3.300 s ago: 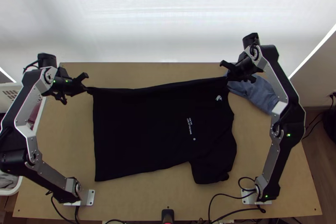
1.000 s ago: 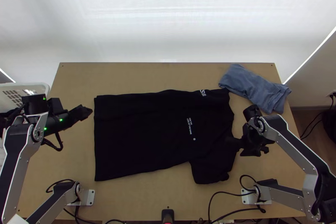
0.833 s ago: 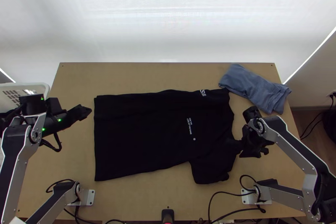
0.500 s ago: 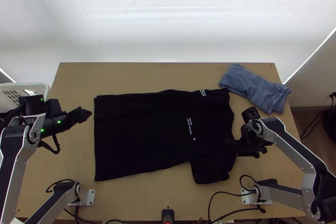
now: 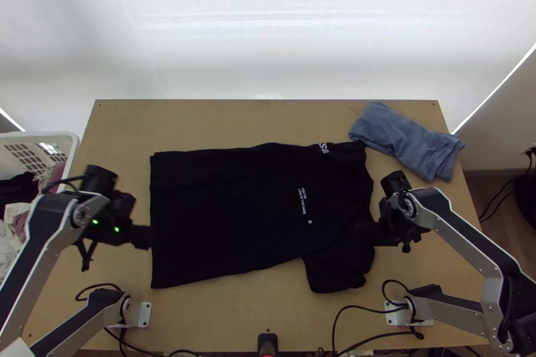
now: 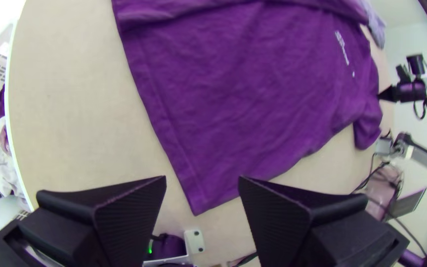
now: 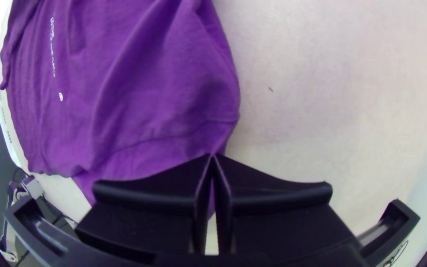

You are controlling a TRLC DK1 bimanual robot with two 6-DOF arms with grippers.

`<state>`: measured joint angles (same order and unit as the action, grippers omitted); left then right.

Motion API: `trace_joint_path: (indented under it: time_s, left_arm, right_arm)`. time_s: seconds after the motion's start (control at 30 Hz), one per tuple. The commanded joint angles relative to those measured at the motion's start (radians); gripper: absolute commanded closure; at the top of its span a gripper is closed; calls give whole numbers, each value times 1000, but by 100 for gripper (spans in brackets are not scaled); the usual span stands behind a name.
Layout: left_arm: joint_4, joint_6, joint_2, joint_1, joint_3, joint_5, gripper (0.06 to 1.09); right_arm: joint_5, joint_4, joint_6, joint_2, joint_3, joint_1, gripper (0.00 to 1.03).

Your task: Fold the t-shirt

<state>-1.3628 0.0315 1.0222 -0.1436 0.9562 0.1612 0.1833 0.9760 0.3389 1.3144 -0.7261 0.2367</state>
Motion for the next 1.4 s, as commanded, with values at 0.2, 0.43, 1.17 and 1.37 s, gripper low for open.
trace_joint_path:
  time_s: [0.2,0.43,1.17,1.37]
  left_arm:
    - [-9,33,98,-146,-168,-97,38]
    - [-7,31,289,-200,-166,-98,45]
    - [-28,125,544,-295,-169,-173,45]
    - [-36,143,556,-332,-166,-144,45]
  right_arm:
    - [1,-14,-3,-15,7,18,100]
    - [1,-14,-5,-20,5,19,100]
    - [-1,-14,-14,-18,-47,10,100]
    - [-1,-14,-26,-15,-61,-2,100]
